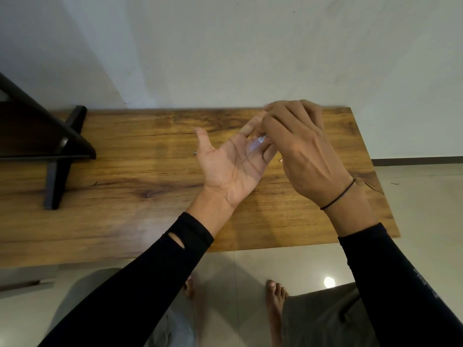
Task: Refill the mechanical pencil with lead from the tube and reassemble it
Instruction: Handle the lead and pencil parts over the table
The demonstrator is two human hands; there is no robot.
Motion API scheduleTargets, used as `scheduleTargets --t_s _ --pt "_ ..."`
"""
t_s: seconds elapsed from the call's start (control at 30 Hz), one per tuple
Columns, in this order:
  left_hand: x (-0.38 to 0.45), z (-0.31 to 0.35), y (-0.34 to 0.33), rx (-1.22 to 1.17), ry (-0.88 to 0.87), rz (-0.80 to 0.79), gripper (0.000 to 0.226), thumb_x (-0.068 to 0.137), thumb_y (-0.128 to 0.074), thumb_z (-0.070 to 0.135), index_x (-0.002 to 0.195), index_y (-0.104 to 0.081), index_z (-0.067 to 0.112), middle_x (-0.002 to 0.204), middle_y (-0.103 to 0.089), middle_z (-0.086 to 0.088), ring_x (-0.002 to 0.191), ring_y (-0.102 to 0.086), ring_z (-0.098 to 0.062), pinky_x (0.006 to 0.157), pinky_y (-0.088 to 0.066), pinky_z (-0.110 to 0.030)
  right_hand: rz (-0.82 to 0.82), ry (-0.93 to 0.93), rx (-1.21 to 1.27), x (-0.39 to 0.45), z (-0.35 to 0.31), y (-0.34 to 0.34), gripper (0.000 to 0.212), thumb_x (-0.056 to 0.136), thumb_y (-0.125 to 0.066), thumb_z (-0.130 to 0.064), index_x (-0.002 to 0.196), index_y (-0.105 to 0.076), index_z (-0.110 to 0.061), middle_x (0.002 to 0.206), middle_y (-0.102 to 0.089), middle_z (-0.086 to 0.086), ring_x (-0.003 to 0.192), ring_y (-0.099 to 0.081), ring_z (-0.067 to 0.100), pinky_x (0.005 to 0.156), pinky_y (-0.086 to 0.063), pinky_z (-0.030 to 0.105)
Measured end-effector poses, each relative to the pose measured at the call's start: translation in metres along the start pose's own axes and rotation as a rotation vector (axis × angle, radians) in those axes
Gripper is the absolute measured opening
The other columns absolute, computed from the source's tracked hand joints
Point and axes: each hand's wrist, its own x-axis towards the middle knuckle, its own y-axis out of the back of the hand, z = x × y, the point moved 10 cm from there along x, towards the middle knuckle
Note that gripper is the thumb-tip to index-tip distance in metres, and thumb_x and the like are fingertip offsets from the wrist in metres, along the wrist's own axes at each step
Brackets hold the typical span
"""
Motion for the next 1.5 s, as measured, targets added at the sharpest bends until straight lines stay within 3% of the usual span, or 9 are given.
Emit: scheduleTargets --t_s 0.17,0.3,0.43,0.53,0.7,0.87,1.2,1.37,1.5 --pt "0.001 0.0 -0.005 -0.062 0.018 -0.049 0.131 0.086 -0.018 0.099 0.168 -0.026 -0.003 0.174 -0.029 -0.03 0.136 -0.054 -0.04 0.125 -0.036 -0.049 0.131 -0.109 -0.049 -0.004 0.023 0.01 0.022 0.096 -0.058 0.008 0.106 -0.066 -0.01 0.119 -0.066 0.011 0.12 -0.059 0.031 0.099 -0.031 0.038" --pt "0.003 0.001 -0.003 -0.085 0.025 -0.05 0.133 0.085 -0.019 0.1 0.167 -0.027 -0.004 0.173 -0.03 -0.032 0.147 -0.05 -0.043 0.128 -0.035 -0.052 0.29 -0.288 0.023 -0.008 0.041 0.025 0.013 0.099 -0.067 -0.007 0.108 -0.072 -0.015 0.115 -0.065 0.011 0.114 -0.045 0.025 0.093 -0.031 0.04" --pt "0.006 0.011 -0.001 -0.104 0.013 -0.077 0.135 0.084 -0.017 0.101 0.168 -0.025 -0.004 0.163 -0.043 -0.036 0.155 -0.042 -0.043 0.131 -0.03 -0.052 0.33 -0.392 0.119 -0.014 0.049 0.029 0.016 0.103 -0.063 -0.026 0.107 -0.074 -0.014 0.109 -0.064 0.01 0.108 -0.052 0.036 0.085 -0.039 0.051" --pt "0.009 0.029 -0.001 -0.148 -0.02 -0.116 0.136 0.083 -0.016 0.102 0.169 -0.021 -0.004 0.173 -0.028 -0.036 0.165 -0.025 -0.045 0.134 -0.024 -0.05 0.265 -0.436 0.187 -0.02 0.049 0.016 0.021 0.106 -0.059 -0.031 0.107 -0.071 -0.014 0.106 -0.061 0.004 0.104 -0.05 0.032 0.085 -0.033 0.044" --pt "0.017 0.057 0.009 -0.139 -0.092 -0.092 0.134 0.085 -0.014 0.1 0.168 -0.023 -0.005 0.17 -0.033 -0.037 0.164 -0.029 -0.045 0.136 -0.022 -0.049 0.036 -0.52 0.171 -0.037 0.049 -0.03 0.003 0.104 -0.065 -0.023 0.104 -0.065 -0.019 0.103 -0.06 -0.005 0.1 -0.053 0.024 0.079 -0.019 0.033" --pt "0.018 0.065 0.01 -0.132 -0.115 -0.095 0.133 0.086 -0.013 0.099 0.167 -0.026 -0.006 0.169 -0.036 -0.036 0.163 -0.031 -0.044 0.136 -0.024 -0.049 -0.19 -0.658 0.126 -0.058 0.044 -0.071 0.018 0.107 -0.06 -0.036 0.105 -0.063 -0.019 0.107 -0.067 0.002 0.102 -0.061 0.027 0.084 -0.043 0.044" --pt "0.015 0.05 0.006 -0.084 -0.061 -0.099 0.135 0.084 -0.014 0.101 0.167 -0.026 -0.004 0.17 -0.035 -0.035 0.163 -0.031 -0.044 0.135 -0.026 -0.048 -0.411 -0.715 0.077 -0.066 0.026 -0.104 0.03 0.105 -0.063 -0.03 0.126 -0.059 -0.01 0.124 -0.064 0.009 0.116 -0.062 0.031 0.086 -0.05 0.043" --pt "0.014 0.044 0.006 -0.063 -0.041 -0.07 0.134 0.084 -0.016 0.101 0.167 -0.027 -0.004 0.17 -0.037 -0.034 0.163 -0.032 -0.044 0.136 -0.023 -0.048 -0.172 -0.688 0.208 -0.049 0.031 -0.075 0.019 0.099 -0.068 -0.021 0.114 -0.061 -0.013 0.113 -0.064 0.008 0.105 -0.063 0.031 0.075 -0.048 0.04" --pt "0.015 0.033 0.009 -0.009 -0.018 -0.008 0.133 0.084 -0.013 0.101 0.167 -0.029 -0.002 0.166 -0.043 -0.034 0.16 -0.038 -0.043 0.126 -0.035 -0.042 0.114 -0.439 0.41 -0.023 0.02 -0.037 0.015 0.101 -0.061 -0.003 0.115 -0.066 -0.006 0.116 -0.058 0.012 0.103 -0.058 0.03 0.076 -0.054 0.047"
